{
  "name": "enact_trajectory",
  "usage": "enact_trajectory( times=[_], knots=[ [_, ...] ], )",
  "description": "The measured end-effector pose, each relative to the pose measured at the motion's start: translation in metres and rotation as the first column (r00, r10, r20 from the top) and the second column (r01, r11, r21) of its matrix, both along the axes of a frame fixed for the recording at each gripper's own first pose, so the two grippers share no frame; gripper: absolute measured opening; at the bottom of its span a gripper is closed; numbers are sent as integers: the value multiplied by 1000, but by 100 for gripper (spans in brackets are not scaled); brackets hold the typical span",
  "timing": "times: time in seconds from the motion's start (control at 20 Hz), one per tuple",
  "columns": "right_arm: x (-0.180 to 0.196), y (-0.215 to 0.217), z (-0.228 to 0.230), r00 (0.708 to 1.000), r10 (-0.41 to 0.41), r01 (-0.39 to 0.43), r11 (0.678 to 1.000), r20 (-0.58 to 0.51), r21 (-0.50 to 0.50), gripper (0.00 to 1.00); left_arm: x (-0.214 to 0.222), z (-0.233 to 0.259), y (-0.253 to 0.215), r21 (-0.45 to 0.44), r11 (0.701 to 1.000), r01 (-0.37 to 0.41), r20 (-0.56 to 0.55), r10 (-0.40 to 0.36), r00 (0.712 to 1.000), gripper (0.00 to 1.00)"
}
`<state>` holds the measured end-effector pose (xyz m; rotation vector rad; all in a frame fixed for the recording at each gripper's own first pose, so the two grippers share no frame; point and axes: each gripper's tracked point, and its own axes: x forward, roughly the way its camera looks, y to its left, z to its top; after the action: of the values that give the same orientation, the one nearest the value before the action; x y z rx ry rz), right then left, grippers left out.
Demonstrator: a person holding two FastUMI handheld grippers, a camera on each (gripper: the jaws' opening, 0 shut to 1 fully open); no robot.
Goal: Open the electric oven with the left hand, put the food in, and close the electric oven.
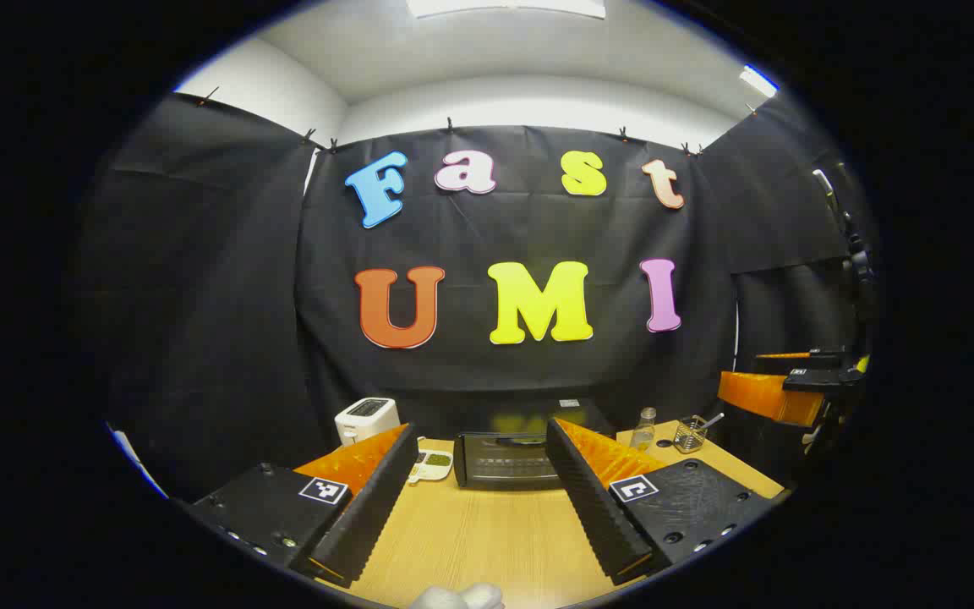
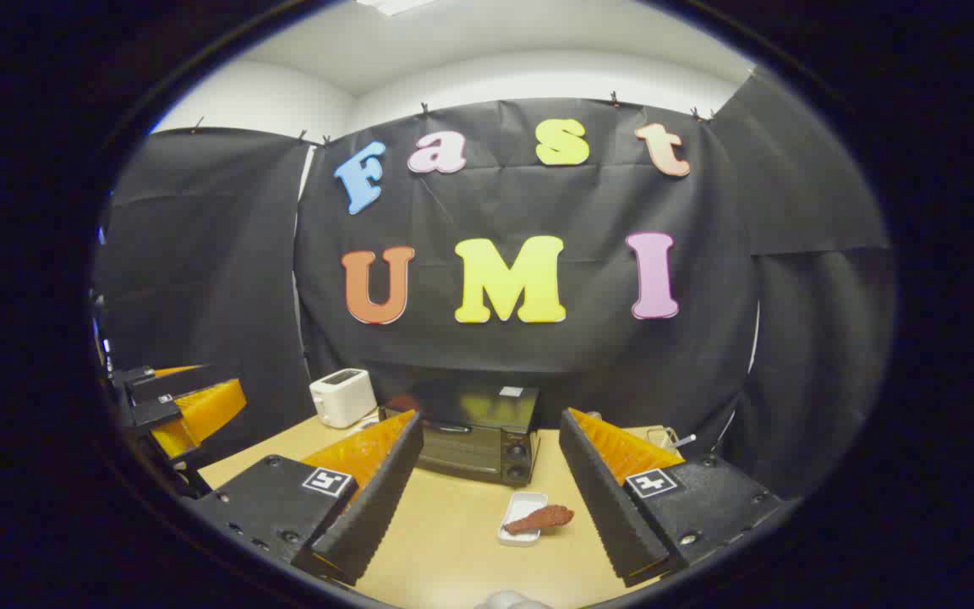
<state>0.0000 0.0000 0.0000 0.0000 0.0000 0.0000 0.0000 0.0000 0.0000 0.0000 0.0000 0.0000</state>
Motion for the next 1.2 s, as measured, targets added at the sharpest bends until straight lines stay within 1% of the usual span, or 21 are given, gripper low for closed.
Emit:
enact_trajectory(
  times=[0.2, 0.3, 0.7, 0.8, 1.0, 1.2],
  knots=[
    [-11, -18, 3, 997, -69, 70, 997, 20, -43, 100, 5, -3, -13, -22, 999, 49, -7, -49, 999, 96],
    [-15, -22, 6, 996, -87, 89, 995, 33, -54, 100, 9, -2, -14, -19, 998, 59, -5, -59, 998, 96],
    [-13, -34, 10, 991, -125, 128, 990, 44, -64, 100, 27, -5, -14, -22, 998, 63, -11, -63, 998, 96],
    [-11, -37, 9, 991, -129, 131, 990, 34, -60, 100, 33, -11, -19, -28, 997, 76, -25, -77, 997, 96],
    [-17, -48, 8, 990, -142, 143, 988, 18, -65, 100, 59, -20, -33, -40, 995, 95, -29, -96, 995, 96],
    [-24, -70, 6, 982, -190, 189, 979, -3, -70, 100, 99, -36, -55, -36, 991, 127, -35, -128, 991, 96]
  ],
)
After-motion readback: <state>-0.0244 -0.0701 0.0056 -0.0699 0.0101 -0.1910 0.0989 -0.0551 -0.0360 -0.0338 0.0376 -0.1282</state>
